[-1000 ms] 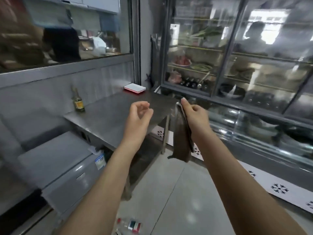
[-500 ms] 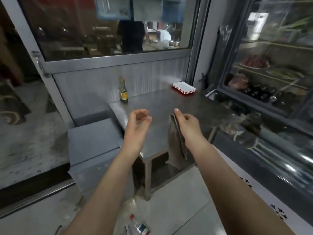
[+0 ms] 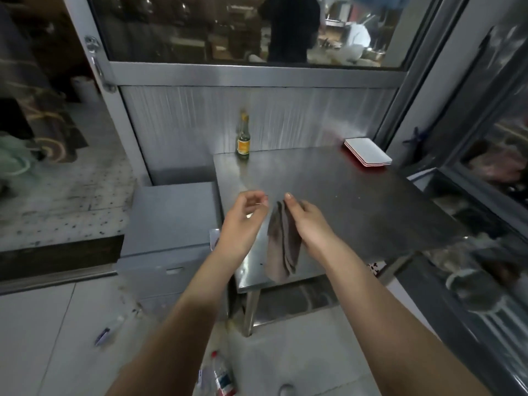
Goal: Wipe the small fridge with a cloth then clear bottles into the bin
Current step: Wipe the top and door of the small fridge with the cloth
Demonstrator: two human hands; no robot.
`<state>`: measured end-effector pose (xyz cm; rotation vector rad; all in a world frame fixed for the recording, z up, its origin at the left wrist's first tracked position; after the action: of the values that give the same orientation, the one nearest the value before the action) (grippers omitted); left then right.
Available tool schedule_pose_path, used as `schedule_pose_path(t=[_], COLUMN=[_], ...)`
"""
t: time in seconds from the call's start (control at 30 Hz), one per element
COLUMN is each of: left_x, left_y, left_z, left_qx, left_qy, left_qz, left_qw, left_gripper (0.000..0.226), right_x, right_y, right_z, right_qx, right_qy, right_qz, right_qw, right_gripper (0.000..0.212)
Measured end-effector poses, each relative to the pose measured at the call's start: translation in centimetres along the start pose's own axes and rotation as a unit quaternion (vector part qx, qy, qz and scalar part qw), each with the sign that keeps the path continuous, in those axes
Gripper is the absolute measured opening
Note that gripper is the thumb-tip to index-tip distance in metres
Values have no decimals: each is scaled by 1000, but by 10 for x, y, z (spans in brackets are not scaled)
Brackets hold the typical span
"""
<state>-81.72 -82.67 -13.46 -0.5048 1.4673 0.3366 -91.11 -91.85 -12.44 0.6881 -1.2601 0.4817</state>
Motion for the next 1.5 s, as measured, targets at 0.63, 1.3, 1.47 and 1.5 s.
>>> schedule_pose_path(t=[0.63,1.3,1.47,1.5], left_x=[72,91,100,99], left_y=[-50,-47,-46,-47], left_z=[-45,-7,3,5], left_qx=[-141,-62,-52,-49], left_qy=[-190,-138,-124,-129], left_qz=[123,139,161,169], left_qw=[964,979,978,976], left_gripper=[24,20,20,20], right_x=[-85,-89,-92,-95], right_y=[-100,-133,-138,-139], right_z=[70,89,90,90], right_qx=[342,352,357,350], right_qy=[-62,257,222,207], right_qz=[-52,0,-31,-37], right_qw=[936,900,907,913], right_gripper=[32,18,24,21])
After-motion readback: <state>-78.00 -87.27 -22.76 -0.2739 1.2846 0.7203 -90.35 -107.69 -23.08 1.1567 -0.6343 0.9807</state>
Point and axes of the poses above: each hand's wrist, its own y-axis away from the middle knuckle, its own z-axis out of the back of the hand, x = y × z, the point moved 1 cm from there along -y, towards the middle knuckle, and after that the axes turned 11 degrees about x, right-handed, at the moved point
